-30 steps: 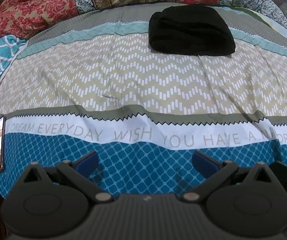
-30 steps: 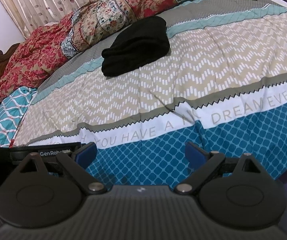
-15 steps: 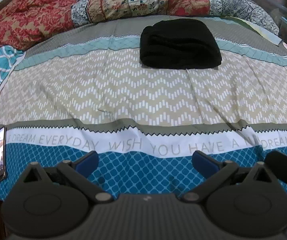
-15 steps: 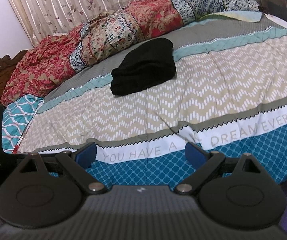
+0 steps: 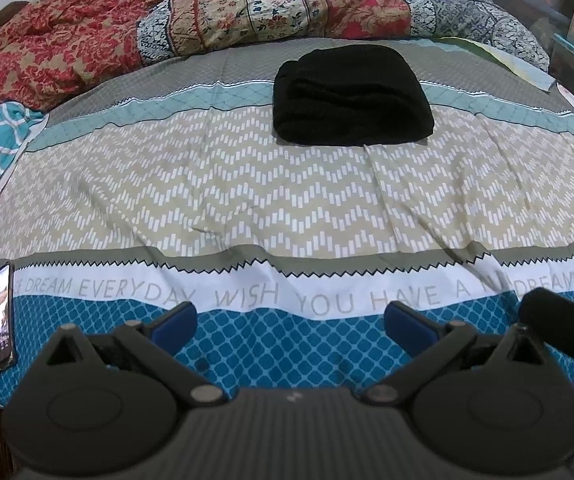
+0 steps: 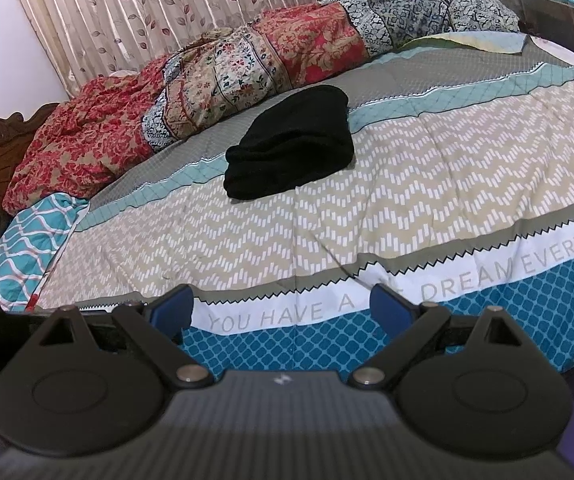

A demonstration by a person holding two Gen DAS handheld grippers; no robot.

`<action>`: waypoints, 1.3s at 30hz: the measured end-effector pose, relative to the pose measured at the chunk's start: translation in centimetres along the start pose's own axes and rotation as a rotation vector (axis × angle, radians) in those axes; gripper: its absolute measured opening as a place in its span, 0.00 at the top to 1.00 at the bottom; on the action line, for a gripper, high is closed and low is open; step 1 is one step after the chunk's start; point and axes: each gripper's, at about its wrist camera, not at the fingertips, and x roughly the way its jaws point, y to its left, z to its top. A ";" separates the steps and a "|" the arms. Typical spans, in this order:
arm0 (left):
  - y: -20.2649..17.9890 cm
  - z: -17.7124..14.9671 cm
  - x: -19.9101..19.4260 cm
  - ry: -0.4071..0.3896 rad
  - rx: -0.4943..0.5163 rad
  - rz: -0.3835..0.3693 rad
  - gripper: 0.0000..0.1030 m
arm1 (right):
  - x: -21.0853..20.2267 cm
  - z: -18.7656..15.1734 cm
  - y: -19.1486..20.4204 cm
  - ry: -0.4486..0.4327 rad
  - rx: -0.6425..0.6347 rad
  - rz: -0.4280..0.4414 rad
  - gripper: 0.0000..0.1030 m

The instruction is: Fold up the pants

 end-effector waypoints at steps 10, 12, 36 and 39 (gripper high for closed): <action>0.1 0.0 0.0 -0.001 0.001 0.002 0.00 | 0.1 -0.1 0.0 0.005 0.002 0.001 0.06; 0.2 0.0 0.0 0.001 -0.002 0.003 0.00 | 0.1 -0.1 0.0 0.006 0.000 0.003 0.06; 0.4 -0.4 0.3 0.011 -0.003 0.005 0.00 | 0.1 -0.2 -0.2 0.005 0.000 -0.001 0.06; 0.6 -0.4 0.3 0.011 -0.007 0.005 0.00 | 0.2 -0.2 -0.2 0.005 -0.003 -0.001 0.06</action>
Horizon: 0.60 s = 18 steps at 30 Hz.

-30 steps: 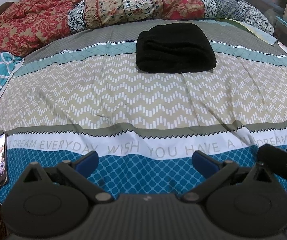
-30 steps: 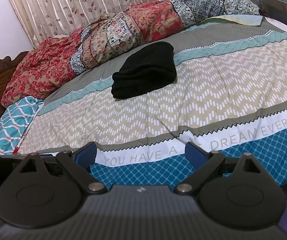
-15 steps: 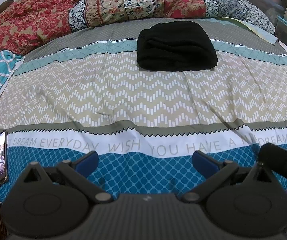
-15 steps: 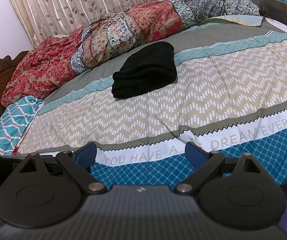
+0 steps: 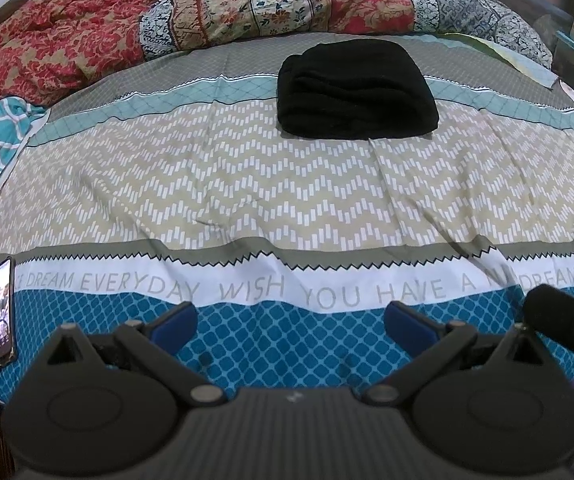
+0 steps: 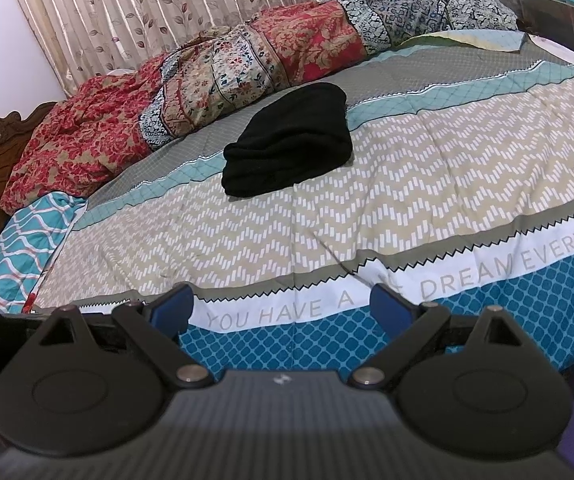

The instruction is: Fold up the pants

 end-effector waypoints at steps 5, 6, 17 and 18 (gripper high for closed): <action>0.5 0.4 -0.1 -0.005 -0.016 0.007 0.00 | 0.1 -0.1 0.2 0.004 -0.001 -0.001 0.06; 0.6 0.4 -0.1 -0.005 -0.018 0.008 0.00 | 0.1 -0.1 0.2 0.004 -0.002 -0.001 0.06; 0.8 0.5 -0.4 -0.009 -0.022 0.002 0.00 | 0.1 0.3 1.2 -0.008 -0.029 0.011 0.06; 0.8 0.5 -0.4 -0.011 -0.022 0.002 0.00 | 0.1 0.3 1.2 -0.010 -0.028 0.011 0.06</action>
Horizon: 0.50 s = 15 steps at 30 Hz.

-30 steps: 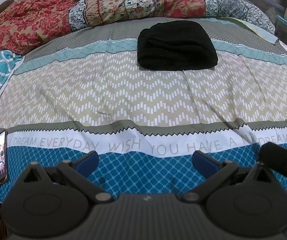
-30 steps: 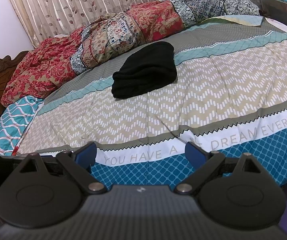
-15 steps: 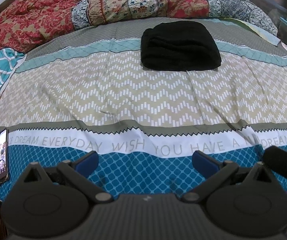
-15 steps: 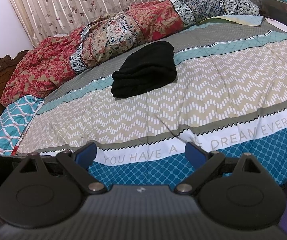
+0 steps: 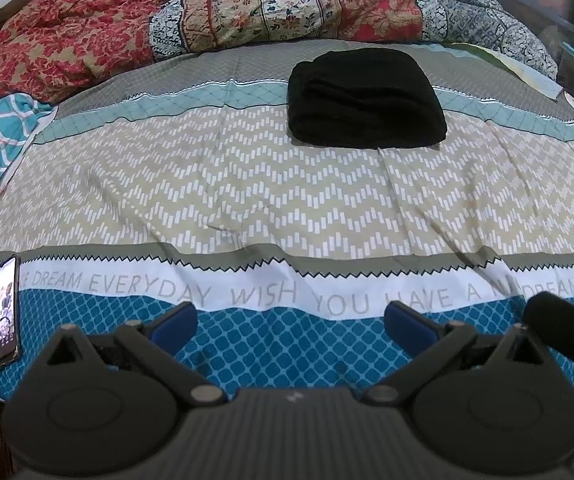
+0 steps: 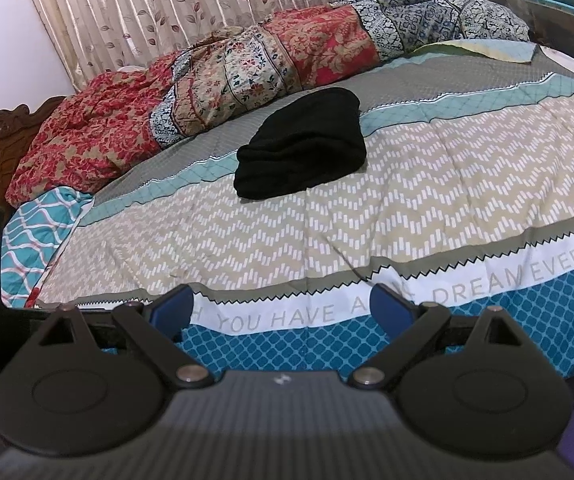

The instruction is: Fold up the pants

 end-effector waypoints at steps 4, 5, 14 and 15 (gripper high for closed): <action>0.1 0.0 -0.1 -0.003 -0.002 0.001 0.00 | 0.0 0.0 0.2 -0.004 -0.007 0.000 0.06; 0.2 0.0 -0.1 -0.003 -0.005 0.000 0.00 | 0.0 0.0 0.2 -0.003 -0.009 0.001 0.06; 0.6 0.1 -0.1 -0.003 -0.024 -0.001 0.00 | 0.0 0.0 0.3 0.000 -0.014 -0.001 0.06; 0.6 0.1 -0.1 -0.004 -0.025 -0.002 0.00 | 0.0 0.0 0.3 0.000 -0.015 -0.001 0.06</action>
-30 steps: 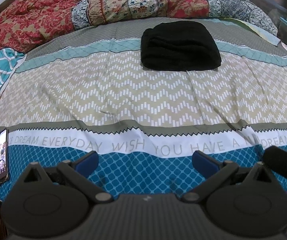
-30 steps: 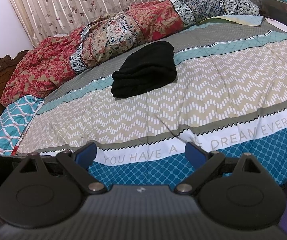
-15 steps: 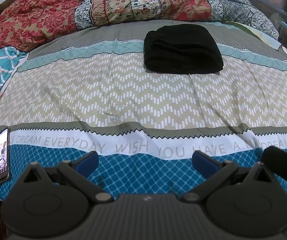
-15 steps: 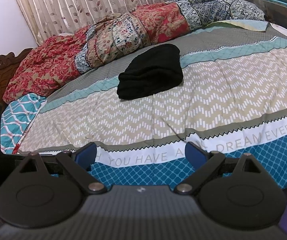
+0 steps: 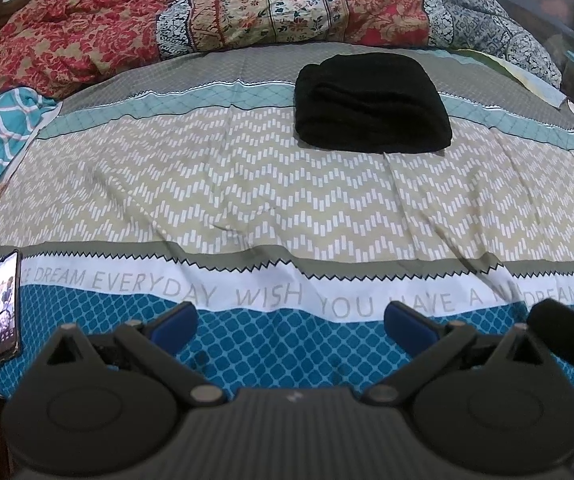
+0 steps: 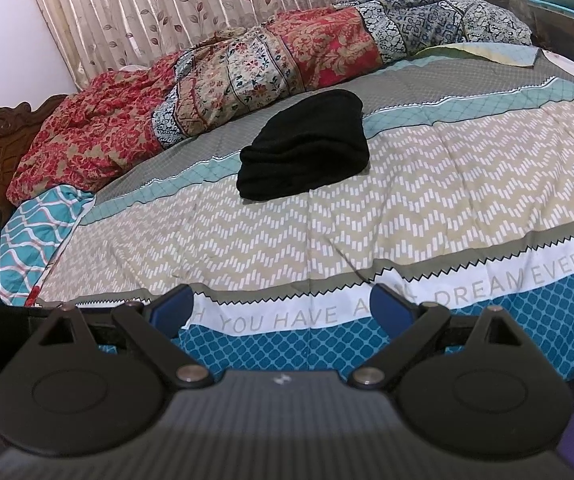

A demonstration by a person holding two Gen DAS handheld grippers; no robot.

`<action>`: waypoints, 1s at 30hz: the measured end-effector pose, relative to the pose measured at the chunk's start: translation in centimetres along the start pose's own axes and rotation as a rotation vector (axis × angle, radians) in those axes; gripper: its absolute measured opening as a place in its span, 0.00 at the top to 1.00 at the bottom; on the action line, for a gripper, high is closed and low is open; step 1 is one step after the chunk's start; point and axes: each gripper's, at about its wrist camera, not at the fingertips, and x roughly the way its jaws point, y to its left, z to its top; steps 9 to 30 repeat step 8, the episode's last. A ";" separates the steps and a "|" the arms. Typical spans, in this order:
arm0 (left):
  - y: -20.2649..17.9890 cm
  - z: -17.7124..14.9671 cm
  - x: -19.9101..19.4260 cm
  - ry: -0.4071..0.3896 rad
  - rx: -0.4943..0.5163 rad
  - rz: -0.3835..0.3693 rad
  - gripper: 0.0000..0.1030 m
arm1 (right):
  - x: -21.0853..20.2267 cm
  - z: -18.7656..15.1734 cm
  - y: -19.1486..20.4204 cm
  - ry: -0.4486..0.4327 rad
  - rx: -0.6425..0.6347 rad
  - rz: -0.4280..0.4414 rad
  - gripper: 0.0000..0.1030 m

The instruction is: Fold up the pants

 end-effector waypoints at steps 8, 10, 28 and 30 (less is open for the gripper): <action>-0.2 -0.2 0.0 -0.012 0.015 -0.041 0.00 | 0.2 0.0 0.1 0.004 -0.008 -0.002 0.06; -0.2 -0.2 0.0 -0.012 0.015 -0.041 0.00 | 0.2 0.0 0.1 0.004 -0.008 -0.002 0.06; -0.2 -0.2 0.0 -0.012 0.015 -0.041 0.00 | 0.2 0.0 0.1 0.004 -0.008 -0.002 0.06; -0.2 -0.2 0.0 -0.012 0.015 -0.041 0.00 | 0.2 0.0 0.1 0.004 -0.008 -0.002 0.06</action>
